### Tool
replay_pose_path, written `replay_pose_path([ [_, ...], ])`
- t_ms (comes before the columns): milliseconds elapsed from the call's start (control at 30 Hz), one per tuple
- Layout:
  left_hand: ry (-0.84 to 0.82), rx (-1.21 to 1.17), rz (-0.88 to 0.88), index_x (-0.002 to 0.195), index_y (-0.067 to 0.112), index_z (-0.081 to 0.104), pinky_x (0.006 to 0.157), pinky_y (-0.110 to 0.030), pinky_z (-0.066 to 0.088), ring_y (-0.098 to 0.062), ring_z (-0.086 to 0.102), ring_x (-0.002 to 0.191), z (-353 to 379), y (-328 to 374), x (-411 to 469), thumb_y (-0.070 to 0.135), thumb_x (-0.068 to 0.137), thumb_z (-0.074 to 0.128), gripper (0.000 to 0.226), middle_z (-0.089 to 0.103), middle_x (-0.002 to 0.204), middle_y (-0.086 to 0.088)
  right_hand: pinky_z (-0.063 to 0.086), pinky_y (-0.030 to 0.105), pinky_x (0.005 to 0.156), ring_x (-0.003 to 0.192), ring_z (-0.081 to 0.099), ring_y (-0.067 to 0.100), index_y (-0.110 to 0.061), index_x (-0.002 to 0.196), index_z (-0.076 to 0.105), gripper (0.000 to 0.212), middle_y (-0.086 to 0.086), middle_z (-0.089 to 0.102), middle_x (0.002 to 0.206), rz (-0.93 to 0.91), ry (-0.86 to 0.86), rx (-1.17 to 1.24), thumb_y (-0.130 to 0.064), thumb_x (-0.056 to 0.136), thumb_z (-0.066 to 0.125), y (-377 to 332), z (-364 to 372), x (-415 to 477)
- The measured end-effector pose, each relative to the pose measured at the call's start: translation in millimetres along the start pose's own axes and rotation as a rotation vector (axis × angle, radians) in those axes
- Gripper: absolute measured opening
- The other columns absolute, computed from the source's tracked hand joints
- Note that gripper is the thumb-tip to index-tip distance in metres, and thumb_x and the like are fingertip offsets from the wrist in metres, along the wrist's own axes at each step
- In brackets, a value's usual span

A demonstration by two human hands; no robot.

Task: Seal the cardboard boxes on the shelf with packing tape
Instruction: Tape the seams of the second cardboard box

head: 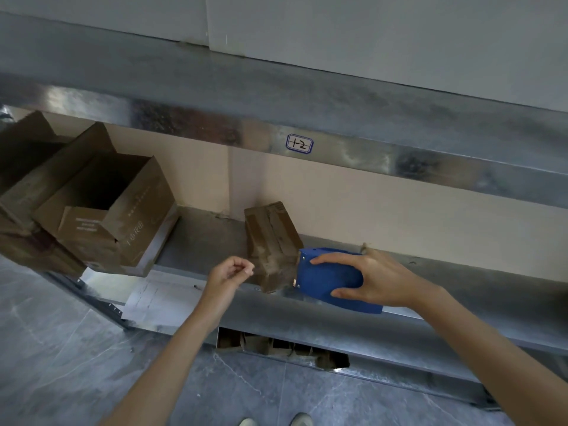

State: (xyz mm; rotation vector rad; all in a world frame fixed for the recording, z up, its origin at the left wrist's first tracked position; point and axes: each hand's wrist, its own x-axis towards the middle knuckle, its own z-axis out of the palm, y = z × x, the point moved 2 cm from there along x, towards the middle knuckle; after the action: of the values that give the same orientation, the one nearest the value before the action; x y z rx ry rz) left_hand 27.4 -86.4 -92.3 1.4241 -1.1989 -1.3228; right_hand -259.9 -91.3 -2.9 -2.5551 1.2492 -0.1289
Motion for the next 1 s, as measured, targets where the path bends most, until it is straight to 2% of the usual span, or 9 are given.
replay_pose_path([
  [133, 0.024, -0.018, 0.019, 0.091, 0.013, 0.066, 0.069, -0.011, 0.045, 0.004, 0.062, 0.076, 6, -6, -4, 0.013, 0.095, 0.063, 0.005, 0.067, 0.084, 0.005, 0.035, 0.017, 0.049, 0.049, 0.048, 0.014, -0.058, 0.139, 0.032, 0.059, 0.002, 0.054, 0.055, 0.014, -0.021, 0.007, -0.054, 0.089, 0.061, 0, 4, -5],
  [233, 0.049, 0.013, 0.061, 0.092, 0.013, 0.066, 0.078, -0.015, 0.047, -0.006, 0.064, 0.087, 6, -10, -1, 0.013, 0.094, 0.064, 0.003, 0.068, 0.089, 0.000, 0.035, 0.016, 0.049, 0.050, 0.050, 0.014, -0.060, 0.139, 0.029, 0.059, 0.002, 0.057, 0.058, 0.024, -0.033, 0.010, -0.054, 0.089, 0.060, 0, 5, -5],
  [333, 0.053, 0.071, 0.096, 0.094, 0.013, 0.065, 0.085, -0.021, 0.048, -0.011, 0.064, 0.093, 6, -17, 3, 0.014, 0.094, 0.064, 0.001, 0.068, 0.093, -0.002, 0.034, 0.016, 0.048, 0.050, 0.050, 0.012, -0.059, 0.138, 0.031, 0.058, -0.001, 0.050, 0.052, 0.033, -0.041, 0.000, -0.053, 0.089, 0.061, -4, 5, -3],
  [400, 0.060, 0.110, 0.121, 0.093, 0.016, 0.063, 0.086, -0.023, 0.048, -0.009, 0.063, 0.093, 8, -22, 6, 0.015, 0.095, 0.064, 0.002, 0.067, 0.093, 0.001, 0.033, 0.017, 0.048, 0.050, 0.049, 0.012, -0.059, 0.138, 0.032, 0.057, -0.002, 0.044, 0.049, 0.046, -0.045, -0.013, -0.052, 0.089, 0.061, -5, 6, -2],
  [500, 0.094, 0.106, 0.159, 0.094, 0.019, 0.058, 0.082, -0.020, 0.046, -0.002, 0.061, 0.089, 14, -27, 8, 0.012, 0.094, 0.064, 0.010, 0.065, 0.093, 0.003, 0.032, 0.017, 0.047, 0.048, 0.048, 0.014, -0.061, 0.138, 0.029, 0.058, 0.000, 0.047, 0.050, 0.052, -0.045, -0.020, -0.053, 0.090, 0.060, -5, 10, 0],
  [567, 0.131, 0.064, 0.176, 0.101, 0.022, 0.053, 0.077, -0.014, 0.045, 0.001, 0.061, 0.086, 18, -27, 8, 0.009, 0.093, 0.064, 0.019, 0.064, 0.093, 0.001, 0.032, 0.017, 0.047, 0.046, 0.046, 0.014, -0.061, 0.139, 0.028, 0.058, 0.000, 0.047, 0.050, 0.054, -0.042, -0.036, -0.054, 0.090, 0.059, -6, 12, 1],
  [667, 0.128, 0.107, 0.240, 0.123, 0.027, 0.049, 0.076, -0.013, 0.047, -0.004, 0.060, 0.084, 25, -30, 9, 0.008, 0.096, 0.060, 0.035, 0.061, 0.090, -0.003, 0.031, 0.016, 0.048, 0.046, 0.045, 0.014, -0.061, 0.139, 0.027, 0.058, 0.001, 0.048, 0.052, 0.060, -0.042, -0.042, -0.054, 0.091, 0.058, -6, 13, 1],
  [767, 0.098, 0.235, 0.334, 0.134, 0.034, 0.049, 0.081, -0.015, 0.047, -0.006, 0.055, 0.088, 29, -37, 14, 0.011, 0.100, 0.053, 0.042, 0.054, 0.092, 0.005, 0.033, 0.015, 0.049, 0.047, 0.046, 0.013, -0.062, 0.139, 0.026, 0.059, 0.000, 0.049, 0.052, 0.068, -0.040, -0.048, -0.053, 0.091, 0.059, -6, 13, 1],
  [1000, 0.102, 0.316, 0.446, 0.132, 0.034, 0.052, 0.084, -0.013, 0.044, 0.000, 0.053, 0.096, 29, -41, 14, 0.009, 0.100, 0.051, 0.040, 0.047, 0.101, 0.020, 0.032, 0.015, 0.050, 0.048, 0.046, 0.010, -0.061, 0.139, 0.027, 0.058, -0.005, 0.040, 0.048, 0.098, -0.044, -0.080, -0.052, 0.091, 0.059, -12, 12, 2],
])
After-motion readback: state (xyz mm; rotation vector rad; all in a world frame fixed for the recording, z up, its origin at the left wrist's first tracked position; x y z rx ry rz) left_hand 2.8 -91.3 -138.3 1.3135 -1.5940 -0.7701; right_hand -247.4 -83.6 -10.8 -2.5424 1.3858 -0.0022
